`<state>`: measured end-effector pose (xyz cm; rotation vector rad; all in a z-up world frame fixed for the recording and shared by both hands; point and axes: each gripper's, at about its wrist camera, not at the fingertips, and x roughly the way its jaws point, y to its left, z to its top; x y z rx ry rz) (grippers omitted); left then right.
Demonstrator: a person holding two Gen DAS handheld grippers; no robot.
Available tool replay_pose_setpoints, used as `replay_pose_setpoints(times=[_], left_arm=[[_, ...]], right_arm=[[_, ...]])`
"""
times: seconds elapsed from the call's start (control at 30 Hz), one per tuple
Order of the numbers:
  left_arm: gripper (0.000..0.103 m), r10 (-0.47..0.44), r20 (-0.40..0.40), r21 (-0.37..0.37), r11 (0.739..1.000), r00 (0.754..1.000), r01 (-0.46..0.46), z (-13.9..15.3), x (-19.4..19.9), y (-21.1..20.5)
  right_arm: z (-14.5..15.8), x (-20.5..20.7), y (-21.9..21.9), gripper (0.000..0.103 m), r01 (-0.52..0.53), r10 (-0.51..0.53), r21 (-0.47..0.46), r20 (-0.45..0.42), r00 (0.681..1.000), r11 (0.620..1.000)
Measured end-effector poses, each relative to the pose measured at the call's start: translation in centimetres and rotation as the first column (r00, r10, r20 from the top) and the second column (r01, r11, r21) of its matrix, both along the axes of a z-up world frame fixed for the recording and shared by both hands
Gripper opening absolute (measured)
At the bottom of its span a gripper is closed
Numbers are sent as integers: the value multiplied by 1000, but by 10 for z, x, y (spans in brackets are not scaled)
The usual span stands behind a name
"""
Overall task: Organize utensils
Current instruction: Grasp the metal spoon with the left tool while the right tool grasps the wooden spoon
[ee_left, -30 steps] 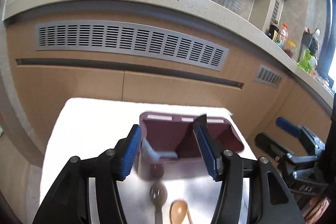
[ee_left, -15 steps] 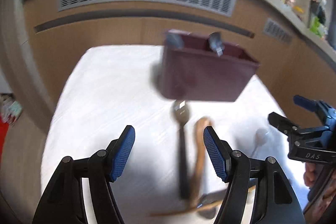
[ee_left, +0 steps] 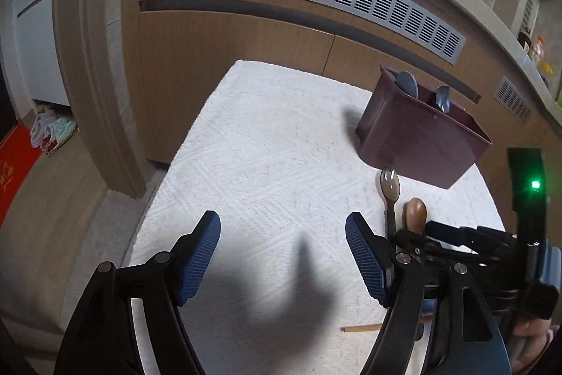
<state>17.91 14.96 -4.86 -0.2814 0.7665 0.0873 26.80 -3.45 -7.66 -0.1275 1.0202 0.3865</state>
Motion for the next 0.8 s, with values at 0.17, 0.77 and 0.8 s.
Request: replay_pose_setpoints(times=[0.17, 0.77, 0.8], left_arm=[[74, -16, -14, -16, 1000, 1000, 16, -4, 6, -4], [60, -356, -153, 16, 932, 922, 363, -22, 115, -108], [59, -359, -170, 28, 929, 918, 369, -25, 122, -113]], right_arm=[[0, 3, -2, 33, 6, -6, -15, 0, 1000, 1000], [28, -9, -119, 7, 84, -92, 78, 94, 991, 993], [27, -9, -123, 7, 86, -94, 82, 90, 991, 993]])
